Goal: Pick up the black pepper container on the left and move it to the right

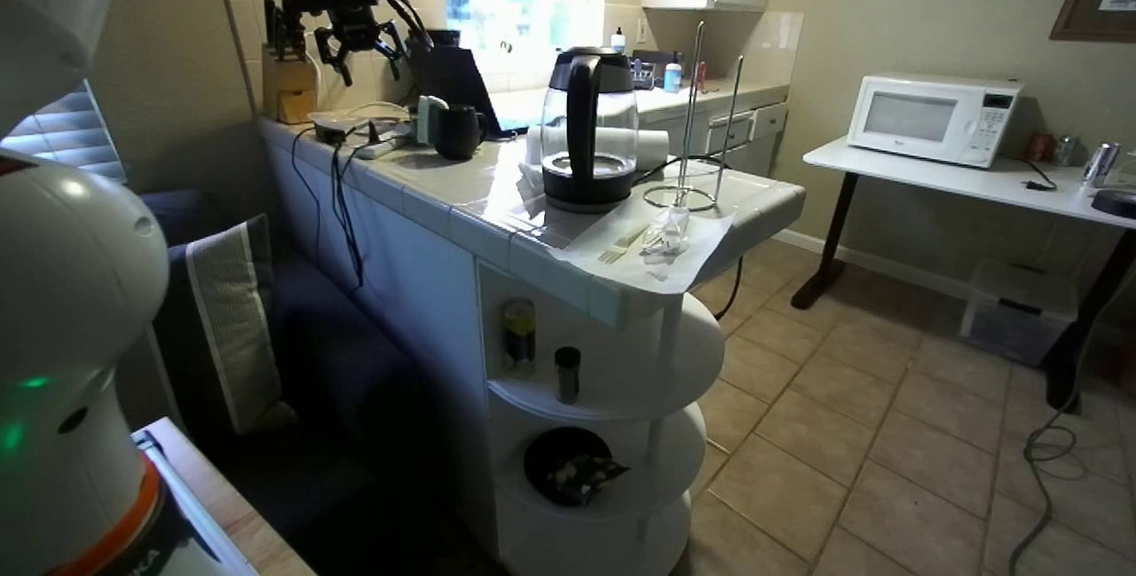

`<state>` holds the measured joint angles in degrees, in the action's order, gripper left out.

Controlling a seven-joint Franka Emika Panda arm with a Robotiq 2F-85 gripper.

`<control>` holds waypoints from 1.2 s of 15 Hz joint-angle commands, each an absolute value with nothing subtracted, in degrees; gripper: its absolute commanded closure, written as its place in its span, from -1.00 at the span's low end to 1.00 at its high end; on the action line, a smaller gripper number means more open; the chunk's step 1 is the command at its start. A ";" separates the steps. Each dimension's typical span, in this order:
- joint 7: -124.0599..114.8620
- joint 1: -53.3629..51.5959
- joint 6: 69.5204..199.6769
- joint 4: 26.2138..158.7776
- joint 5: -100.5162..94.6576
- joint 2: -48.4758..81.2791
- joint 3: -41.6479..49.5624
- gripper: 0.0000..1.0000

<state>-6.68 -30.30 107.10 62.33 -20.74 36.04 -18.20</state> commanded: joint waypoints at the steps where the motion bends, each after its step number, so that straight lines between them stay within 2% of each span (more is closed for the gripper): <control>1: -6.68 -30.30 107.10 62.33 -20.74 36.03 -18.20 -1.00; 8: -2.21 -32.41 108.67 51.44 -17.54 45.71 -13.16 -1.00; 18: 13.26 -34.17 115.05 38.25 -10.51 56.84 -13.20 -1.00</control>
